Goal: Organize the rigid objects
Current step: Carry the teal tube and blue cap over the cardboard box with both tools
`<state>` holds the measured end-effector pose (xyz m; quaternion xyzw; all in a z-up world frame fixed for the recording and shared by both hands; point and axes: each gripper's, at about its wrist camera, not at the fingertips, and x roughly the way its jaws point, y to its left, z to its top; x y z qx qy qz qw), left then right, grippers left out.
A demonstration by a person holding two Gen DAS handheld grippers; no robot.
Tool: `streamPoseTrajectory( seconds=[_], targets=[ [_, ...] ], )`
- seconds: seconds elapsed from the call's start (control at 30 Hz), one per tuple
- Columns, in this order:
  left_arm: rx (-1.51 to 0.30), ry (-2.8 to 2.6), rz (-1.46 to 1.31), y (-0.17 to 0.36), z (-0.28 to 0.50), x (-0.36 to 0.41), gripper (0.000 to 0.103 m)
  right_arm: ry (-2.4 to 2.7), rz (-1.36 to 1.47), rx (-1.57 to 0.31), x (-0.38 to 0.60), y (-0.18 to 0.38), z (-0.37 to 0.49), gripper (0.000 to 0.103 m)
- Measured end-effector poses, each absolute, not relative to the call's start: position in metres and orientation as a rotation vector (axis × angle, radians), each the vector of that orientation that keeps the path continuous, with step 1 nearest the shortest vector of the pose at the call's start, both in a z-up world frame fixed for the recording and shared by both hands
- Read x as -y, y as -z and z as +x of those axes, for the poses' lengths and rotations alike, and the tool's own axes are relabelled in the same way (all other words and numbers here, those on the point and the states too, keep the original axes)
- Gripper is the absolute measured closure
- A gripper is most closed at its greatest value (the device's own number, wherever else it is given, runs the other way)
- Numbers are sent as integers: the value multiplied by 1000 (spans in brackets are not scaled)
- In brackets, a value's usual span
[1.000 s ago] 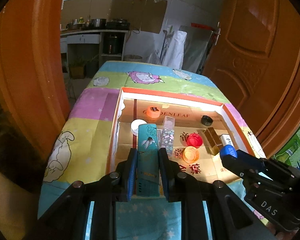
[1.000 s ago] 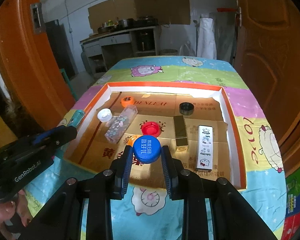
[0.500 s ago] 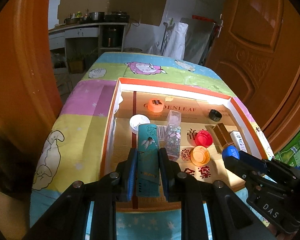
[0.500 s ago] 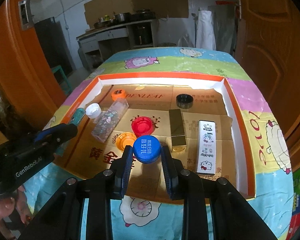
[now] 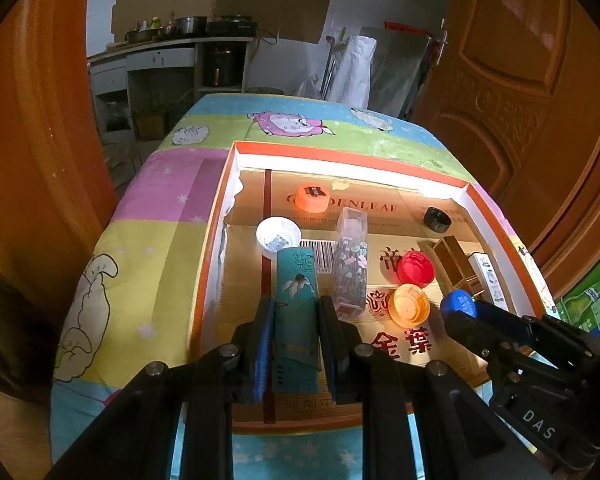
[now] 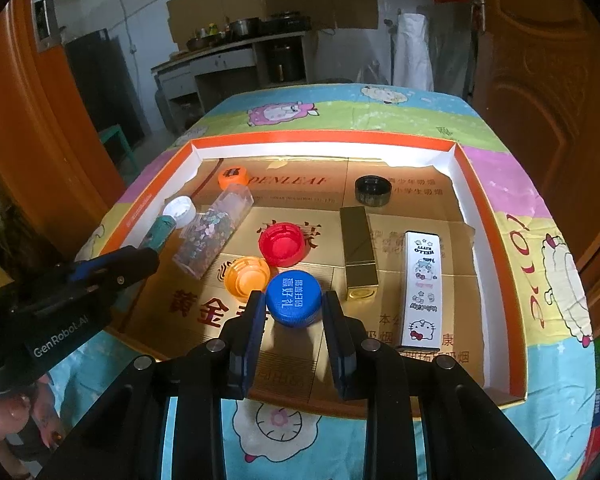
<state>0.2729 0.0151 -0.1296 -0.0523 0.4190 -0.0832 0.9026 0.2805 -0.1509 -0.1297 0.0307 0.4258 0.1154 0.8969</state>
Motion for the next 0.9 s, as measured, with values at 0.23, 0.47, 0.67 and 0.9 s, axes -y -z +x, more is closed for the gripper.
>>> streamPoseTrajectory(
  seconds=[0.23,0.47,0.67,0.9],
  targets=[
    [-884,168,-96,136,277,-13,81,-235,57,-894,149,134,282,73],
    [-879,158,-83,138,278,-12,81,-233,53,-903,149,137,285,73],
    [-876,148,-62,139,278,-11,81,-225,41,-911,148,141,286,73],
    [-872,132,-41,141,278,-10,81,-215,5,-899,142,143,287,73]
  ],
)
